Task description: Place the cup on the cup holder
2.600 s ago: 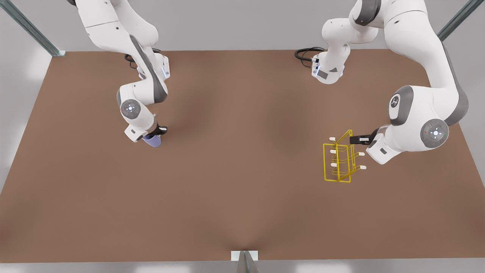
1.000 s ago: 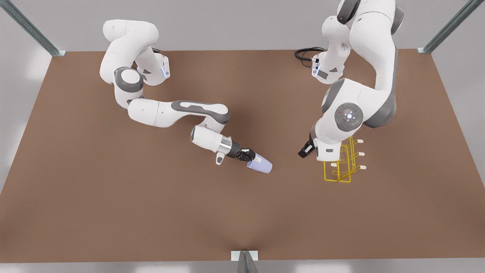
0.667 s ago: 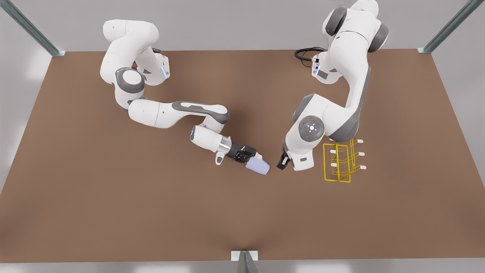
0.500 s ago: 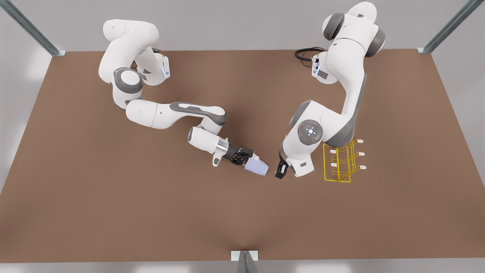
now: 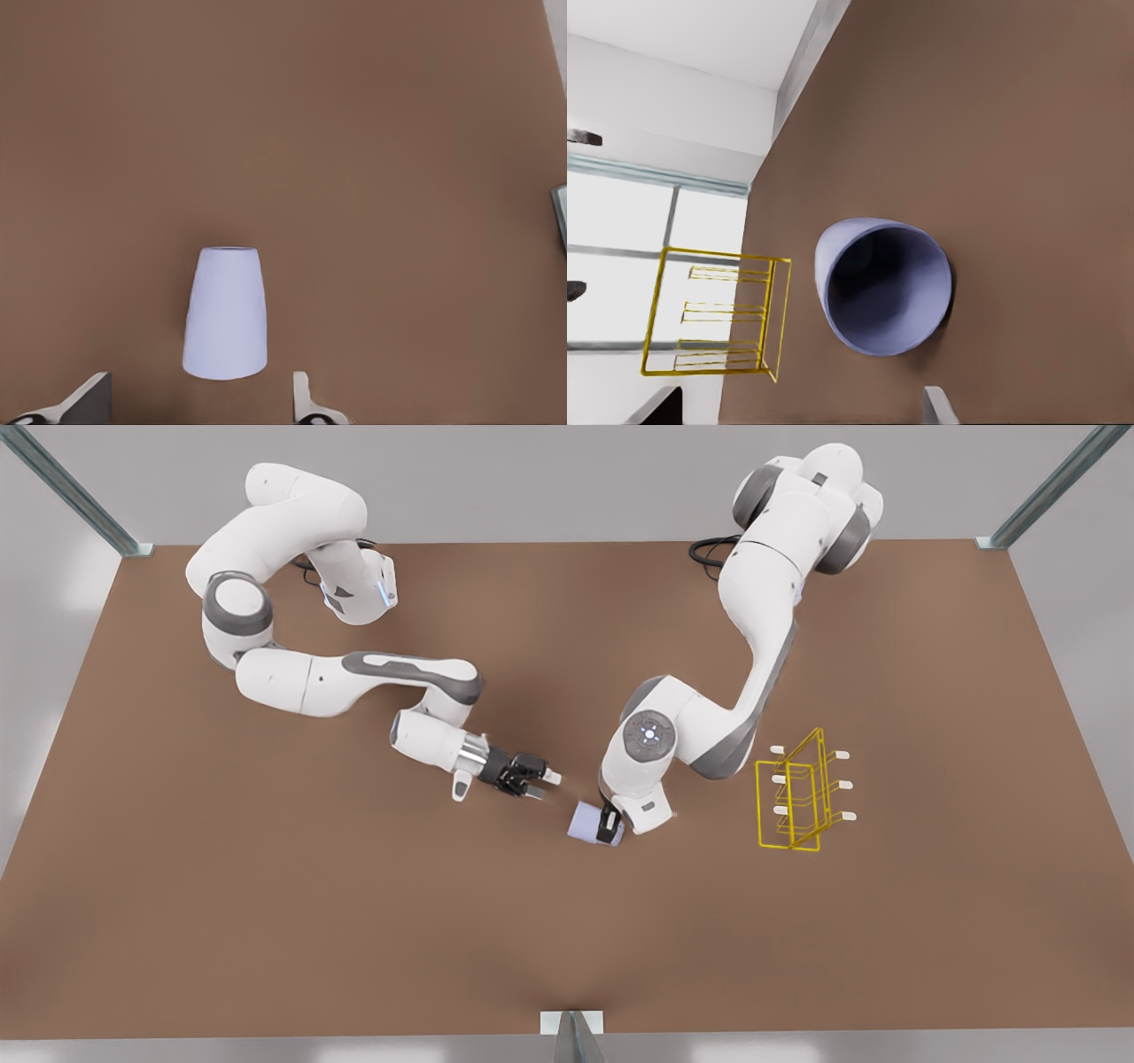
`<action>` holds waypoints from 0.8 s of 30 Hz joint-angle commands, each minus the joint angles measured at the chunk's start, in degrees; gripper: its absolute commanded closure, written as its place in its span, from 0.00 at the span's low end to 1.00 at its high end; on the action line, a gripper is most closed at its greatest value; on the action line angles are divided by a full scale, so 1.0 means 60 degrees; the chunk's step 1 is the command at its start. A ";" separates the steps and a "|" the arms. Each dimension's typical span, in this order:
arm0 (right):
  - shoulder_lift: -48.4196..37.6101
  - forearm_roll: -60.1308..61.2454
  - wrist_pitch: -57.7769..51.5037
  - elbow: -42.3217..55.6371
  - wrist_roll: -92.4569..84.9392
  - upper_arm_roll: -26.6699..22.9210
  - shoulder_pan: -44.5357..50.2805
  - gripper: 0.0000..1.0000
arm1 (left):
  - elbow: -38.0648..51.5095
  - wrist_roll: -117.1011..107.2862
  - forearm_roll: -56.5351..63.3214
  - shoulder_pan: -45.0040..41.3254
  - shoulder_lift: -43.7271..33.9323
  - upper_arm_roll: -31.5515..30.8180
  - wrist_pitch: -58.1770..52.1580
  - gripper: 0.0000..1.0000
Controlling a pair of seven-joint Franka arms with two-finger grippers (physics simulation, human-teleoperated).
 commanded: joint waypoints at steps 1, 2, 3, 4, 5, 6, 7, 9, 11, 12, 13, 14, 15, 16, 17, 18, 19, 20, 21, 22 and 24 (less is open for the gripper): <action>-0.0272 -0.0108 -0.0578 -0.0361 0.0063 0.0116 -0.0556 0.00 | -0.0198 -0.1016 0.0316 -0.0105 0.0109 0.0000 0.0674 0.00; -0.0535 -0.0108 -0.1032 -0.0493 0.0093 0.0175 -0.0922 0.00 | -0.0198 -0.1002 0.0492 -0.0090 0.0182 0.0000 0.0674 0.00; -0.0858 -0.0108 -0.1925 -0.0713 0.0093 0.0336 -0.1654 0.00 | -0.0199 -0.0885 0.0551 -0.0119 0.0328 0.0000 0.0674 0.00; -0.1268 -0.0108 -0.2979 -0.0757 0.0107 0.0613 -0.2284 0.00 | -0.0198 -0.0738 0.0551 -0.0119 0.0329 0.0000 0.0674 0.00; -0.1487 -0.0108 -0.4397 -0.0713 0.0107 0.1096 -0.3117 0.00 | -0.0198 -0.0665 0.0682 -0.0119 0.0417 0.0000 0.0674 0.00; -0.2335 -0.0108 -0.5864 -0.0655 0.0093 0.1375 -0.3821 0.00 | -0.0184 -0.0650 0.0814 -0.0119 0.0460 0.0000 0.0689 0.00; -0.2878 -0.0108 -0.6803 -0.0640 0.0063 0.1610 -0.4379 0.00 | -0.0184 -0.0358 0.0800 -0.0134 0.0519 0.0000 0.0689 0.00; -0.4929 -0.0108 -0.9659 -0.0113 -0.0185 0.1932 -0.5288 0.00 | -0.0096 -0.0093 0.0800 -0.0134 0.0666 0.0000 0.0674 0.00; -0.6480 -0.0123 -1.1927 0.0618 -0.0464 0.1918 -0.5435 0.00 | -0.0037 0.0082 0.0800 -0.0134 0.0798 -0.0014 0.0689 0.00; -0.6937 -0.0239 -1.3437 0.1307 -0.0450 0.1874 -0.5332 0.00 | -0.0008 0.0082 0.0800 -0.0134 0.0914 -0.0014 0.0747 0.00; -0.6923 -0.1337 -1.5196 0.1996 -0.0391 0.1874 -0.5274 0.00 | 0.0212 0.0053 0.0800 -0.0134 0.1134 0.0000 0.1011 0.00; -0.6908 -0.1793 -1.6062 0.2451 -0.0273 0.1889 -0.5200 0.00 | 0.0285 0.0068 0.0785 -0.0119 0.1149 0.0000 0.1069 0.00; -0.6966 -0.1954 -1.6179 0.2495 -0.0303 0.1889 -0.5375 0.00 | 0.0387 0.0038 0.0785 -0.0119 0.1237 0.0000 0.1260 0.00; -0.6967 -0.2013 -1.6531 0.2524 -0.0332 0.1947 -0.5595 0.00 | 0.0548 0.0038 0.0785 -0.0119 0.1413 0.0015 0.1377 0.00; -0.7083 -0.2013 -1.6546 0.2524 -0.0347 0.1976 -0.5727 0.00 | 0.0636 0.0024 0.0785 -0.0119 0.1486 0.0015 0.1377 0.00; -0.7390 -0.1998 -1.6924 0.2816 -0.0478 0.1991 -0.5743 0.00 | 0.0680 0.0024 0.0785 -0.0134 0.1545 0.0030 0.1392 0.00; -0.7494 -0.1939 -1.7890 0.3678 -0.0713 0.1584 -0.5028 0.00 | 0.0885 -0.0035 0.0785 -0.0148 0.1691 0.0030 0.1377 0.00; -0.7902 -0.1648 -1.8697 0.4879 -0.1209 0.0049 -0.3215 0.00 | 0.0871 -0.0035 0.0785 -0.0207 0.1750 0.0044 0.1377 0.00; -0.8576 -0.0434 -1.8408 0.5263 -0.1692 -0.1811 -0.1879 0.00 | 0.0827 -0.0035 0.0785 -0.0251 0.1837 0.0059 0.1392 0.00; -0.9455 0.0857 -1.8070 0.5293 -0.2456 -0.3456 -0.0939 0.00 | 0.0856 -0.0020 0.0800 -0.0280 0.1955 0.0059 0.1392 0.00; -1.1214 0.3363 -1.8083 0.5190 -0.3935 -0.8173 0.2372 0.00 | 0.0812 -0.0020 0.0800 -0.0266 0.1999 0.0074 0.1612 0.00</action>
